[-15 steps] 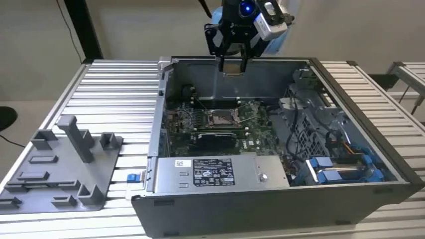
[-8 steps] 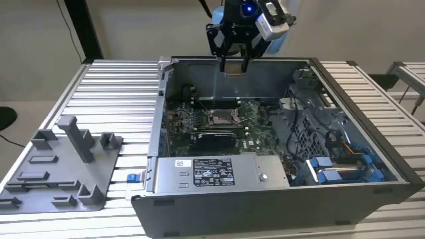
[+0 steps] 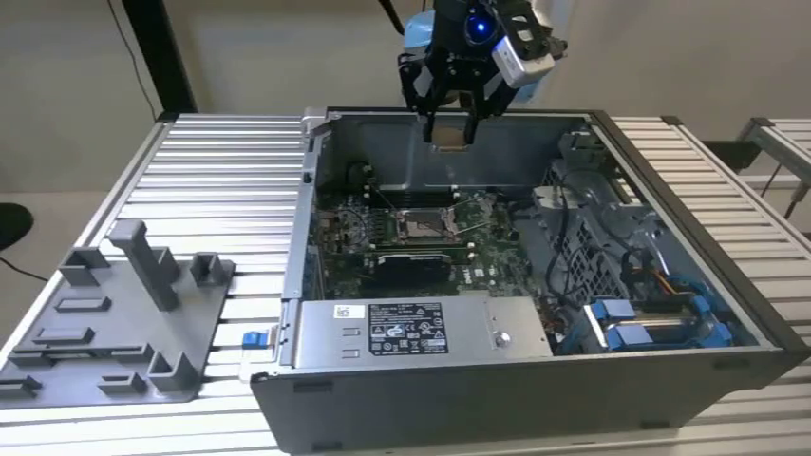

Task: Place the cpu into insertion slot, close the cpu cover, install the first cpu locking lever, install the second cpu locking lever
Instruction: 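Place the cpu into insertion slot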

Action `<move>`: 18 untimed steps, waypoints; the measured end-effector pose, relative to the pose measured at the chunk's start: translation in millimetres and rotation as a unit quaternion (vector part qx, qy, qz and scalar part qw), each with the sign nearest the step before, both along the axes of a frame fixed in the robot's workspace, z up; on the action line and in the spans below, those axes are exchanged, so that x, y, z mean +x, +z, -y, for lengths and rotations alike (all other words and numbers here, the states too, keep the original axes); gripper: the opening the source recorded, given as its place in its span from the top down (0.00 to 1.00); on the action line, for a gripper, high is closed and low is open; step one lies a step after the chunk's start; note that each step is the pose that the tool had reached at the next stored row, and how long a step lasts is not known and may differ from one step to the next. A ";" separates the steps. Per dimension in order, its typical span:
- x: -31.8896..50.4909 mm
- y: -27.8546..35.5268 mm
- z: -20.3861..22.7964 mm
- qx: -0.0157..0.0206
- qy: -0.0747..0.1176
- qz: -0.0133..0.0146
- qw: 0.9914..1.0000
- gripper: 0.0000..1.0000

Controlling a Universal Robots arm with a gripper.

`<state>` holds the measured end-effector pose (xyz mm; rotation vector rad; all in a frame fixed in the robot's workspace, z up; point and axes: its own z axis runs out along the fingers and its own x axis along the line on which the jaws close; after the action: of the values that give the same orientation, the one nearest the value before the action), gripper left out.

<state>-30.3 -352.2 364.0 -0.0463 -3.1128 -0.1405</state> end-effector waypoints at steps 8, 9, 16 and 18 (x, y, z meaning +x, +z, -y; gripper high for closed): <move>0.0 -0.8 0.0 0.000 -0.022 0.000 1.000 1.00; 0.0 -1.0 0.0 0.000 -0.029 0.000 1.000 1.00; -0.1 -2.1 0.0 0.000 -0.085 0.000 0.996 1.00; -0.1 -2.3 0.0 0.000 -0.100 0.000 0.995 1.00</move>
<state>-30.4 -352.2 361.7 -0.3572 -3.1016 -0.1443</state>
